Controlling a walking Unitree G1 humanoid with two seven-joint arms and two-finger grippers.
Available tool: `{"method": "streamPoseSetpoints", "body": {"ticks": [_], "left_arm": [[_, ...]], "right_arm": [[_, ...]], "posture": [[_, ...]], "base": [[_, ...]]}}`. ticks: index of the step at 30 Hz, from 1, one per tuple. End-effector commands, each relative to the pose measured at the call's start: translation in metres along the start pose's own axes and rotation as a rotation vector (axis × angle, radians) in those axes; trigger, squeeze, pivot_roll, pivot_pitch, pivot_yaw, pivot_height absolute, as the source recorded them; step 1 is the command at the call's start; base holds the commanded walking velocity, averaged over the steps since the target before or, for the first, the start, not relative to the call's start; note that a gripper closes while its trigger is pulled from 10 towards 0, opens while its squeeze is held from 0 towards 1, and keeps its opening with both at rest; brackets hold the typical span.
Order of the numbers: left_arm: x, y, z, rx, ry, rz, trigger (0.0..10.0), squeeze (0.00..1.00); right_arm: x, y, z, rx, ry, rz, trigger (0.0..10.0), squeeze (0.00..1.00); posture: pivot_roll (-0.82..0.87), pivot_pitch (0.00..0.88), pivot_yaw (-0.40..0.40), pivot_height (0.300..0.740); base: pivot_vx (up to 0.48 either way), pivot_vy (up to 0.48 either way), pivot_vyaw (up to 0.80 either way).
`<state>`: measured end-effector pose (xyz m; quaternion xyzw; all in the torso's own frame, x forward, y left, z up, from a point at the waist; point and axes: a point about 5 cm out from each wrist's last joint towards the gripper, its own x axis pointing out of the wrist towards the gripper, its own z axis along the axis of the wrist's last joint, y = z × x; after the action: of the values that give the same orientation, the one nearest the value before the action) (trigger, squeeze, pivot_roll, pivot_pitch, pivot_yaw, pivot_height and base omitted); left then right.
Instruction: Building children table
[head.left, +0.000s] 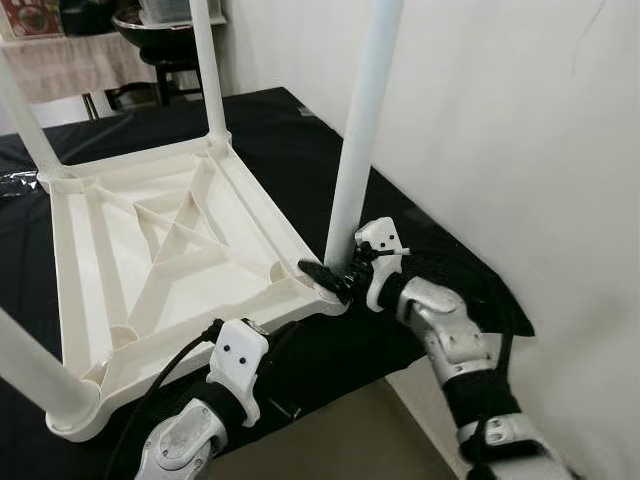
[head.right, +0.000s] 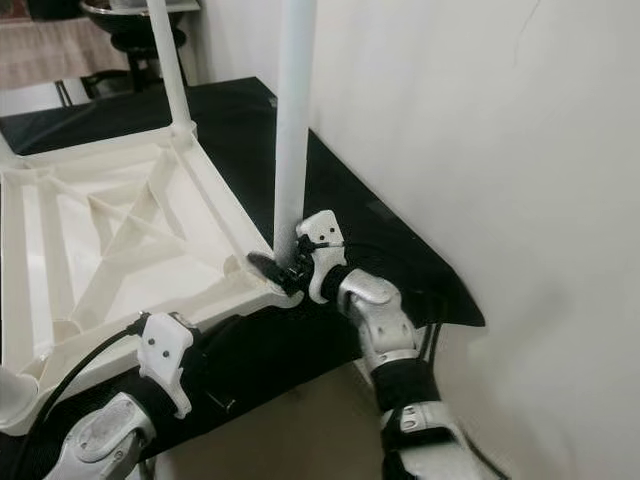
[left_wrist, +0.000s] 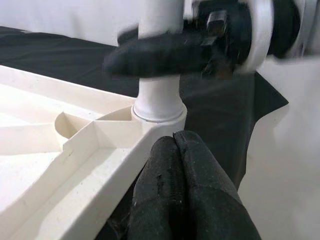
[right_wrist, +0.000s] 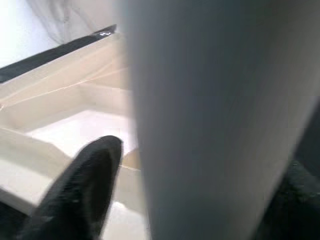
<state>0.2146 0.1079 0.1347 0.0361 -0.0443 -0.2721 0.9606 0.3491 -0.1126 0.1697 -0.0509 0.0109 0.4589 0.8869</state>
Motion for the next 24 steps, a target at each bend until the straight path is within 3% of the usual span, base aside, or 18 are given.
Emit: {"method": "streamPoseSetpoints", "body": {"ticks": [1, 5, 8, 9, 11, 12, 22, 24], "left_arm": [[-0.001, -0.002, -0.002, 0.007, 0.016, -0.028, 10.0, 0.00], [-0.001, -0.006, -0.002, 0.018, 0.024, -0.071, 10.0, 0.00], [-0.003, -0.016, 0.000, -0.016, 0.024, -0.138, 10.0, 0.00], [-0.004, -0.019, 0.000, -0.025, 0.030, -0.156, 10.0, 0.00], [-0.004, -0.021, 0.000, -0.029, 0.034, -0.166, 10.0, 0.00], [-0.005, -0.023, 0.001, -0.041, 0.040, -0.182, 10.0, 0.00], [-0.008, -0.026, -0.001, -0.078, 0.050, -0.191, 10.0, 0.00], [-0.007, -0.024, -0.001, -0.086, 0.045, -0.168, 10.0, 0.00]], "right_arm": [[-0.001, -0.002, 0.003, -0.040, 0.023, 0.107, 10.0, 0.00], [0.000, -0.009, 0.007, -0.053, 0.053, 0.202, 10.0, 0.00], [0.007, -0.016, 0.012, -0.003, 0.065, 0.275, 10.0, 0.00], [0.009, -0.018, 0.013, 0.018, 0.068, 0.287, 7.0, 0.00], [0.010, -0.018, 0.014, 0.030, 0.069, 0.297, 7.0, 0.00], [0.012, -0.018, 0.013, 0.040, 0.078, 0.304, 0.0, 0.00], [0.011, -0.021, 0.008, 0.066, 0.109, 0.323, 0.0, 0.00], [0.004, -0.027, -0.004, 0.015, 0.154, 0.214, 0.0, 0.00]], "posture": [[0.06, 0.080, -0.061, 0.740], [0.06, 0.081, -0.064, 0.740], [0.08, 0.081, -0.070, 0.740], [0.09, 0.084, -0.072, 0.740], [0.09, 0.084, -0.072, 0.740], [0.09, 0.084, -0.074, 0.740], [0.10, 0.088, -0.077, 0.740], [0.08, 0.097, -0.081, 0.740]], "base": [[0.000, 0.000, 0.00], [0.000, 0.000, 0.00], [0.000, 0.000, 0.00], [0.000, 0.000, 0.00], [0.000, 0.000, 0.00], [0.000, 0.000, 0.00], [0.000, 0.000, 0.00], [0.000, 0.000, 0.00]]}}
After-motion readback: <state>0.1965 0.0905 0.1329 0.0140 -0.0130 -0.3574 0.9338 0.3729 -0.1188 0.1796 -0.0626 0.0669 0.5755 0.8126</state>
